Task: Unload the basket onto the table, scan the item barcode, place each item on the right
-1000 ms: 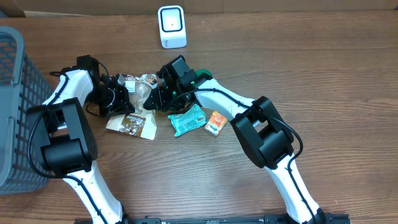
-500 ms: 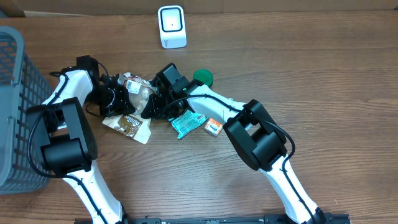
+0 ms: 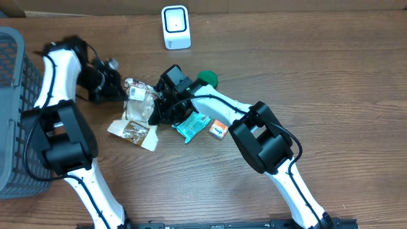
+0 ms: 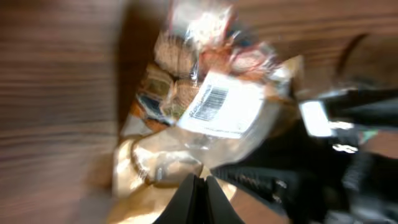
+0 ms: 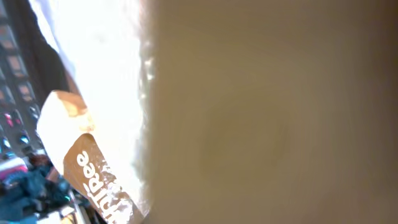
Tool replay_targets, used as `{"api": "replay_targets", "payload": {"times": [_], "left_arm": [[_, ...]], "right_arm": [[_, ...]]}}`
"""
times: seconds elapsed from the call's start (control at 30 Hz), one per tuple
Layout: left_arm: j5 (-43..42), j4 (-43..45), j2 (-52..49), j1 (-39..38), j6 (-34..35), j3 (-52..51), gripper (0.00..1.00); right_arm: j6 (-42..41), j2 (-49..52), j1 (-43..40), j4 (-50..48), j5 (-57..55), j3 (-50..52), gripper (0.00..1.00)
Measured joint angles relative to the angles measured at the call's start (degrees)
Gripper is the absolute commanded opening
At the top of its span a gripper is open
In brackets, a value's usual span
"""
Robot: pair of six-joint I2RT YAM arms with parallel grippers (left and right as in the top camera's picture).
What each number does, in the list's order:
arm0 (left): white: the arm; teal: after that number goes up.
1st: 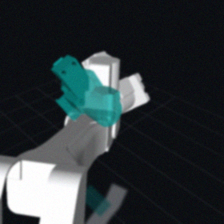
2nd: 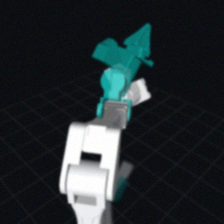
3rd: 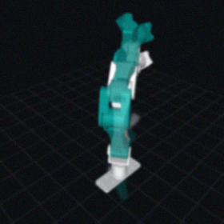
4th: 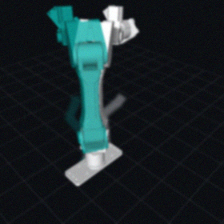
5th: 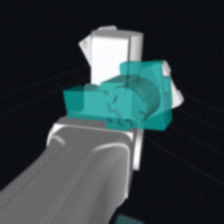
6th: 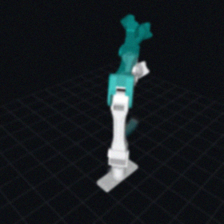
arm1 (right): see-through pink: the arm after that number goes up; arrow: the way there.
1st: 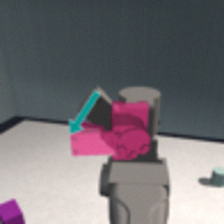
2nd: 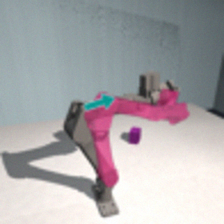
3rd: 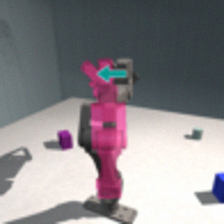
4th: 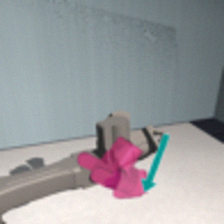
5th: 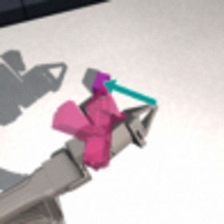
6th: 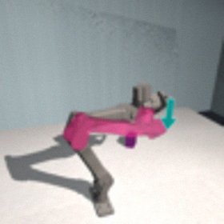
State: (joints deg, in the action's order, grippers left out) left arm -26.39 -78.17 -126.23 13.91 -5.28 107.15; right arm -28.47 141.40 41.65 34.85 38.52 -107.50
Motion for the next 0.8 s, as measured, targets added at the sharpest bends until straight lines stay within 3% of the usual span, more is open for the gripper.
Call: {"api": "replay_targets", "payload": {"times": [0.23, 0.43, 0.67, 0.8], "left_arm": [[0.0, -5.4, 0.0, 0.4, -5.1, 4.9, 0.04], [0.0, -1.6, 0.0, 0.4, -6.8, -1.4, 0.04], [-3.5, 6.4, 0.0, 0.4, -7.4, -10.6, 0.04], [-5.5, 13.9, 0.0, 0.1, -7.0, -16.0, 0.04]], "right_arm": [[14.4, 0.3, 0.0, 17.2, -6.3, -9.1, 0.04], [21.0, 0.3, 0.0, 19.2, -8.6, -10.1, 0.04], [23.1, 0.3, 0.0, 19.7, -9.0, -10.1, 0.04], [23.5, 0.3, -0.1, 19.8, -9.0, -10.1, 0.17]]}}
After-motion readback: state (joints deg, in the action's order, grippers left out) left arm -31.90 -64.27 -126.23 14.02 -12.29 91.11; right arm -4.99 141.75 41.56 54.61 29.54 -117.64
